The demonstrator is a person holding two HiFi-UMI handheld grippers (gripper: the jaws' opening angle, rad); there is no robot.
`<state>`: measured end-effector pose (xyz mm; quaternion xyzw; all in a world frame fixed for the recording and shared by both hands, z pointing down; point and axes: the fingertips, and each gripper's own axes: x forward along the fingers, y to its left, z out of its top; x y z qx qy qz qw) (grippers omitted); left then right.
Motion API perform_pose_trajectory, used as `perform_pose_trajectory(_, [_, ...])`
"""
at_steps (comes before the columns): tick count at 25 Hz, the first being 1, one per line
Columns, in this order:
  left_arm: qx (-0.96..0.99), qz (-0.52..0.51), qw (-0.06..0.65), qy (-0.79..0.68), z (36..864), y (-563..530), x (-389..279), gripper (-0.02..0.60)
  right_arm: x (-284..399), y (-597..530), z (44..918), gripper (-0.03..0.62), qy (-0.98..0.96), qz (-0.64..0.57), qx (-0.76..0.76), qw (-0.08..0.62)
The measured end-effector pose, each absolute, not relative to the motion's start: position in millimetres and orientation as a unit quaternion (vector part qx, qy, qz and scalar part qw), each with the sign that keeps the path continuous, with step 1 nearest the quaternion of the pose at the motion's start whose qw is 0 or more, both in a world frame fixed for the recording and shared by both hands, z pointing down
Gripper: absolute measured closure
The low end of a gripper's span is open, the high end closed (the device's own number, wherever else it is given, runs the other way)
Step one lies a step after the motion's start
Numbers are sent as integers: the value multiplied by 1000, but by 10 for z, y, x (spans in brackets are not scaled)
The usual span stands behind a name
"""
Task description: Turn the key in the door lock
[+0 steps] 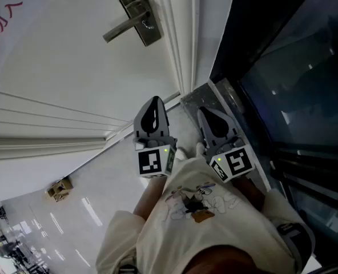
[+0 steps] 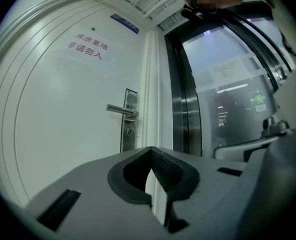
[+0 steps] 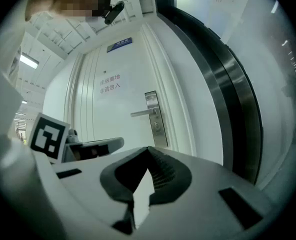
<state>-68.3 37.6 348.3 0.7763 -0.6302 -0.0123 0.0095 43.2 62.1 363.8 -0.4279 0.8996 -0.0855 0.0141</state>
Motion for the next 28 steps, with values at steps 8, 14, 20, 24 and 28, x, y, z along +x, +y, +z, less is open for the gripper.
perform_pose_trajectory(8, [786,27,33,-617,3738,599,-552,575,283,545,3667,588,904,-84,-418,10])
perform_pose_trajectory(14, [781,9,44,-622,3746,485,-567,575,279,532,3661,588,905,-100,-412,15])
perform_pose_trajectory(20, [751,-57,60,-655,3560,-4,-711,557,414,436,3690,585,911,-91,-401,15])
perform_pose_trajectory(24, [734,-87,56,-671,3401,-423,-836,504,405,252,3707,585,911,-97,-401,14])
perform_pose_trajectory(28, [733,-105,65,-668,3260,-912,-876,476,345,-60,3632,586,903,-89,-420,19])
